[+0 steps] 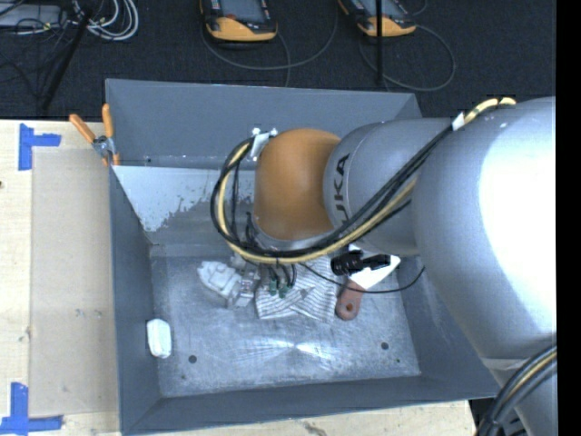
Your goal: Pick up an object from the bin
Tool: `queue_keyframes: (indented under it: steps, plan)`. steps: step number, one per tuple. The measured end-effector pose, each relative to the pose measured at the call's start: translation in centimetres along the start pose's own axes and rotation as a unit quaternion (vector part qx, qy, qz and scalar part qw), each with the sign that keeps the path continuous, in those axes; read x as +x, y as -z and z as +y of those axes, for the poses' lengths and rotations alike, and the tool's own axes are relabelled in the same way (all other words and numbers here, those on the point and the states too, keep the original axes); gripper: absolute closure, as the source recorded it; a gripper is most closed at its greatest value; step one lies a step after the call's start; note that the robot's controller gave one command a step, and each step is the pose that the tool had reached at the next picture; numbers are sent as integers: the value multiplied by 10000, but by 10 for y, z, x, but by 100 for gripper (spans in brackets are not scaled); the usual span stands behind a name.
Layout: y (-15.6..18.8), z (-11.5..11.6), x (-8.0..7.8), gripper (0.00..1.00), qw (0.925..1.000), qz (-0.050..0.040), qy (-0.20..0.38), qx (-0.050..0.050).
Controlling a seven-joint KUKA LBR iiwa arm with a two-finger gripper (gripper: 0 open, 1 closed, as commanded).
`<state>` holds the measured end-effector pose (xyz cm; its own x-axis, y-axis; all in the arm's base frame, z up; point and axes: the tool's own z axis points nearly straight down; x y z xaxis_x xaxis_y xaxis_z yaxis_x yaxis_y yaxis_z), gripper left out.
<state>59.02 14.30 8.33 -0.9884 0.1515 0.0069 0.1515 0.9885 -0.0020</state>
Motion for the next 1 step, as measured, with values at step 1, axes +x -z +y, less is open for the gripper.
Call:
queue_keyframes:
  steps: [1]
  plan:
    - [21,-1,2,100,10000,22,-3,9]
